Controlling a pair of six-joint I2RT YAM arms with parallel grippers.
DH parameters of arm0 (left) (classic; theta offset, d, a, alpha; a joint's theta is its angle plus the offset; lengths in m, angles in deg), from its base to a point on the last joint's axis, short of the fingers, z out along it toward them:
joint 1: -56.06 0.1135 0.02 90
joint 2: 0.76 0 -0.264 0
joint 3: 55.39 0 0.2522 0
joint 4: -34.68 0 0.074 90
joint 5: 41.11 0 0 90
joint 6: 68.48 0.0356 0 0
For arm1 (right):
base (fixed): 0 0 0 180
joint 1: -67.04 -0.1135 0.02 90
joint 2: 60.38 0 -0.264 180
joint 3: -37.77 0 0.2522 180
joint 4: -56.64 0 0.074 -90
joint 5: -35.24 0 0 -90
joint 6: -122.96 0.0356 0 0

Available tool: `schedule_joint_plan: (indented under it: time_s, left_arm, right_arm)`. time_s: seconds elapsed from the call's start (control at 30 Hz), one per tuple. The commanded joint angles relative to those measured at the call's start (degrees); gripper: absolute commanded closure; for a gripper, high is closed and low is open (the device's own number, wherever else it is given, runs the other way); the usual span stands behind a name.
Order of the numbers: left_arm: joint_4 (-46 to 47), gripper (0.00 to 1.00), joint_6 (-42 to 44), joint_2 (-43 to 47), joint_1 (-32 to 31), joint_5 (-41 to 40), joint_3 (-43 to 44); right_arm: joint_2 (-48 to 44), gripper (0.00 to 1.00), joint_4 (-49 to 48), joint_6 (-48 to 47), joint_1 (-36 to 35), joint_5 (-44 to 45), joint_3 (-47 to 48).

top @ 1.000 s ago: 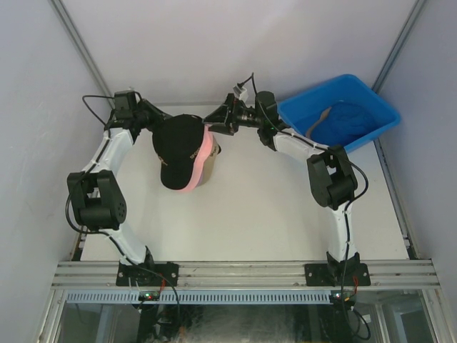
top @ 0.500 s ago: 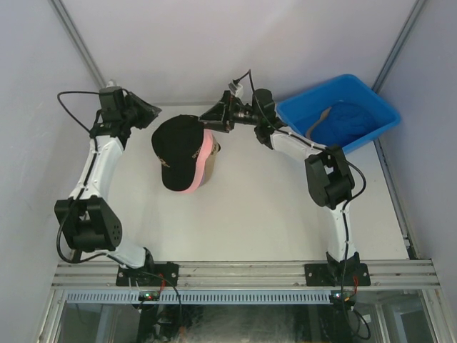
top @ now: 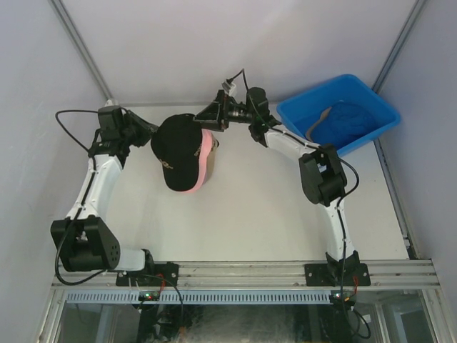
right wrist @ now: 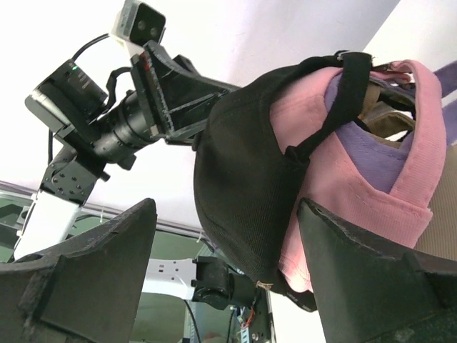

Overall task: Stack the hats
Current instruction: Pick up the hat.

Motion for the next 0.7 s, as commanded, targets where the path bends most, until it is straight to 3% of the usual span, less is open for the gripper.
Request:
schedule_joint_plan:
  time_s: [0.0,0.4,0.67]
  left_arm:
    - [2.6,0.70,2.2,5.2,0.3,-0.2,-2.6]
    - [4.3,0.70,1.8,3.2,0.2,5.4,-2.8]
    - [4.3,0.74,2.2,-0.2,-0.2,8.0,-0.4]
  right_arm:
    - [1.0,0.21,0.5,0.0,-0.9,-0.9,2.7]
    - [3.4,0.26,-1.4,2.3,-2.1,-3.5,7.9]
    - [2.3,0.46,-4.0,3.9,-2.8,-4.4,5.9]
